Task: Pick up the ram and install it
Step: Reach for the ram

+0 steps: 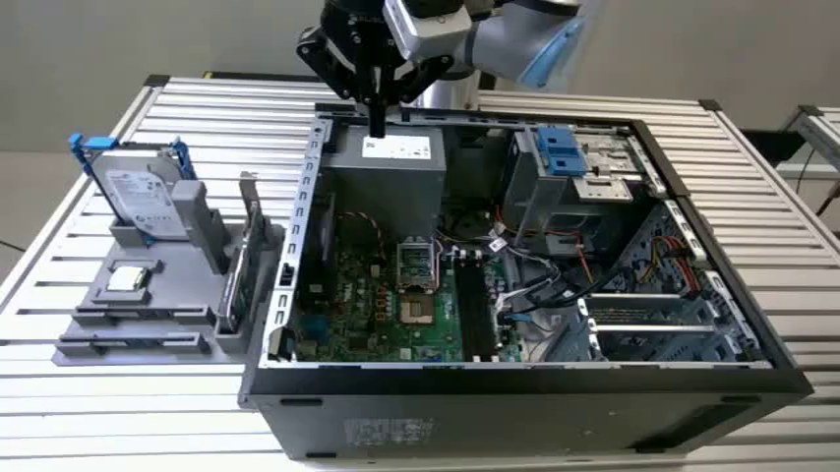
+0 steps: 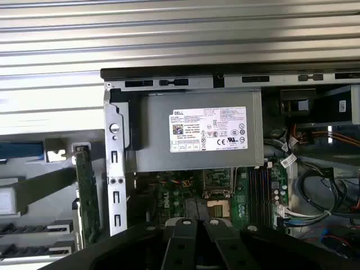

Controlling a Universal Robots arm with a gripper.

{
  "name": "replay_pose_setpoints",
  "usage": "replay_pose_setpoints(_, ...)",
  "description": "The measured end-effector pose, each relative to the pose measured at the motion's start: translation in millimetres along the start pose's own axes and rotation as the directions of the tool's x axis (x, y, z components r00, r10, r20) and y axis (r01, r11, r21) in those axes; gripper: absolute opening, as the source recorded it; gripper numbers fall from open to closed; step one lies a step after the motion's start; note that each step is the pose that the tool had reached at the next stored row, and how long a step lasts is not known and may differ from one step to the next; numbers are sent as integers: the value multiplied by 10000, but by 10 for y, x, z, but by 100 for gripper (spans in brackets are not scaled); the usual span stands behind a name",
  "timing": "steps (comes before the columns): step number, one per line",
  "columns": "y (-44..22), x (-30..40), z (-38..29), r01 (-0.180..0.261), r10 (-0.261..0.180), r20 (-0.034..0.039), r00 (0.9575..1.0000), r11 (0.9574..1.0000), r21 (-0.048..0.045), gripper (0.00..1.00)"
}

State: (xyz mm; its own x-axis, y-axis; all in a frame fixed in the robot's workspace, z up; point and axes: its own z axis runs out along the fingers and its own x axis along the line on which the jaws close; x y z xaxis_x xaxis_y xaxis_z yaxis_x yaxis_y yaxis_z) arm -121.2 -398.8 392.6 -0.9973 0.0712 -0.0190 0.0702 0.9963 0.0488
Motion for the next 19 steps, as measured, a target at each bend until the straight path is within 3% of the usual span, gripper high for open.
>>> replay_pose_setpoints(12,1,2,-7,0,0,0,10000,10000,0,0)
replay_pose_setpoints(19,-6,87,-9,0,0,0,10000,10000,0,0)
